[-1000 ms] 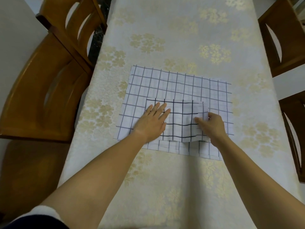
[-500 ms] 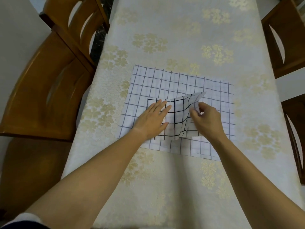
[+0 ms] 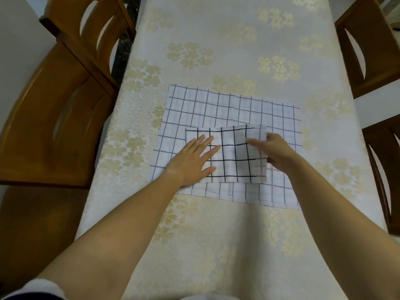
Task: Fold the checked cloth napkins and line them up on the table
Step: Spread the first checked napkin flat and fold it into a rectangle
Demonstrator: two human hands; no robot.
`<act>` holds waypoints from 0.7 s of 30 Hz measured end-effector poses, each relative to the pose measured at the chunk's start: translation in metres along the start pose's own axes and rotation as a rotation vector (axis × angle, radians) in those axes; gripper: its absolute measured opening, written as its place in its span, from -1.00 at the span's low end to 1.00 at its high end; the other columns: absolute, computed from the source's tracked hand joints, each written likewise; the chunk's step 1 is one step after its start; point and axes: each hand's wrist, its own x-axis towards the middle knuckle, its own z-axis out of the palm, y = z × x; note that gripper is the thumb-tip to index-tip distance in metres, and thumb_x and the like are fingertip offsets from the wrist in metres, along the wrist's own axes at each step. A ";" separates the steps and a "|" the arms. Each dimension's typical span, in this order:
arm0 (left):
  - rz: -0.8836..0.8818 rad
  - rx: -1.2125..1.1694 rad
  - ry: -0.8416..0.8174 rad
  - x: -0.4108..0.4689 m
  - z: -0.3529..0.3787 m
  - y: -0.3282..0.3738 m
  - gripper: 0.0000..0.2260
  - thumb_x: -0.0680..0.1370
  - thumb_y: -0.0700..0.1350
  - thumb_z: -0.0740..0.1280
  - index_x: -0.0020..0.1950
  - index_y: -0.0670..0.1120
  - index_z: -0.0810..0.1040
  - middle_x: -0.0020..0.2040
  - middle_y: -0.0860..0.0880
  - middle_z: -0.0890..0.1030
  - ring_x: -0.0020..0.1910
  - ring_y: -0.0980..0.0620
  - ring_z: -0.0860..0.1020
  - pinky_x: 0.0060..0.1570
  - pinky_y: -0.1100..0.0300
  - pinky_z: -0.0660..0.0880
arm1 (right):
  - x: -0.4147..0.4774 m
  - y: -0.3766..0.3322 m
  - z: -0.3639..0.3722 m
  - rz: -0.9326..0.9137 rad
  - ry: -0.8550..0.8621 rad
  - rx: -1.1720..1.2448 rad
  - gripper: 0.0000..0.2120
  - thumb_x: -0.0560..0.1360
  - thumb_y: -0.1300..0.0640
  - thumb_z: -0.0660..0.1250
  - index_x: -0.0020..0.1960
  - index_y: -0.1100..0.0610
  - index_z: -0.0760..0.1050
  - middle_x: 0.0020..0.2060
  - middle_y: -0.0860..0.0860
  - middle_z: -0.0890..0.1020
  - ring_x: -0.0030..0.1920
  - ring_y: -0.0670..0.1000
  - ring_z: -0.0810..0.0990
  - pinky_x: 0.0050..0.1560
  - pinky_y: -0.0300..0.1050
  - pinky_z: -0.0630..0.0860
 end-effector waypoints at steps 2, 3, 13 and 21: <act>-0.005 -0.003 0.006 0.000 -0.001 0.000 -0.38 0.66 0.33 -0.20 0.64 0.12 -0.30 0.65 -0.01 -0.32 0.62 -0.03 -0.33 0.61 -0.05 -0.18 | 0.000 0.009 0.002 -0.022 0.012 -0.113 -0.47 0.51 0.01 0.49 0.33 0.28 0.44 0.08 0.13 0.56 0.02 0.07 0.48 -0.07 -0.07 0.47; -0.008 -0.004 0.009 0.001 -0.001 0.000 -0.37 0.66 0.34 -0.20 0.65 0.12 -0.30 0.65 -0.01 -0.31 0.62 -0.03 -0.32 0.61 -0.05 -0.17 | -0.001 0.013 0.005 -0.046 0.027 -0.153 -0.75 0.53 0.08 0.46 0.07 0.22 0.52 -0.11 0.11 0.55 -0.09 0.08 0.48 -0.19 -0.09 0.45; -0.021 -0.065 0.094 0.010 -0.025 -0.002 -0.37 0.59 0.42 0.06 0.59 0.15 0.24 0.61 0.01 0.21 0.56 -0.04 0.20 0.54 -0.02 0.13 | -0.022 0.002 0.019 -0.369 0.279 -0.479 -0.65 0.60 0.16 0.24 -0.35 0.14 0.27 -0.48 0.00 0.33 -0.43 0.00 0.30 -0.46 -0.16 0.21; -0.039 -0.088 0.120 0.018 -0.029 0.000 -0.32 0.49 0.44 0.26 0.52 0.14 0.30 0.60 0.00 0.24 0.54 -0.05 0.22 0.50 -0.04 0.22 | -0.035 -0.008 0.032 -0.424 0.269 -0.506 -0.67 0.63 0.12 0.23 -0.30 0.10 0.29 -0.44 0.00 0.41 -0.42 -0.01 0.36 -0.42 -0.14 0.24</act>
